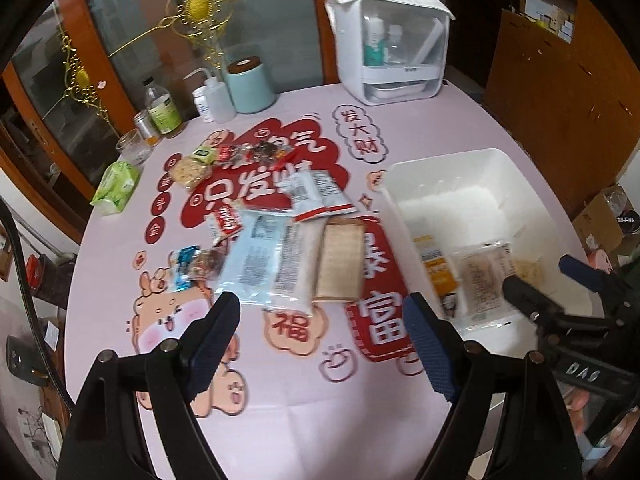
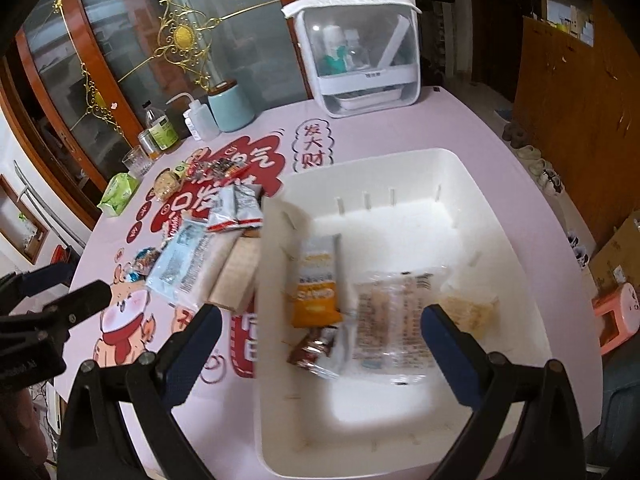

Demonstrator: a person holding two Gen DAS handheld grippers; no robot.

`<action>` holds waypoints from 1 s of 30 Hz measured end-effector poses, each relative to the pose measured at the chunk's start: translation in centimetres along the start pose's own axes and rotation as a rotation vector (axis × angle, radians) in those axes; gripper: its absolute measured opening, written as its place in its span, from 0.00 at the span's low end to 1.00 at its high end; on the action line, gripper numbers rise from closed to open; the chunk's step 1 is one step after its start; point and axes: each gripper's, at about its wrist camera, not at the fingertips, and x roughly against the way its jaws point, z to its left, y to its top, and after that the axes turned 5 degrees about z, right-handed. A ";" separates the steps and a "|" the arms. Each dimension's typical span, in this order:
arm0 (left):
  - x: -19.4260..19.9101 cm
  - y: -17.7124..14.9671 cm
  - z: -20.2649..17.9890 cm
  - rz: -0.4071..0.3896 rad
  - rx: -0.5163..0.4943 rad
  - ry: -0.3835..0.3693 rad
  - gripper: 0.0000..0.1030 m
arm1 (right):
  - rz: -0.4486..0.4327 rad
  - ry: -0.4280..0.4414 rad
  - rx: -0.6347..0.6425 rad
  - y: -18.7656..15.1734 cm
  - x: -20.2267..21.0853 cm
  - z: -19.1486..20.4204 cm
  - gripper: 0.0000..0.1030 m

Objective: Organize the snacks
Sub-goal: 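Withdraw both tools from the basket back toward the snack pile, then grasp the blue-wrapped cake with the left tool while the right tool grasps the clear nut bag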

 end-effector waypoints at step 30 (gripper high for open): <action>-9.5 -0.7 32.6 0.021 0.243 0.027 0.80 | 0.099 0.101 0.116 6.1 -8.5 27.4 0.73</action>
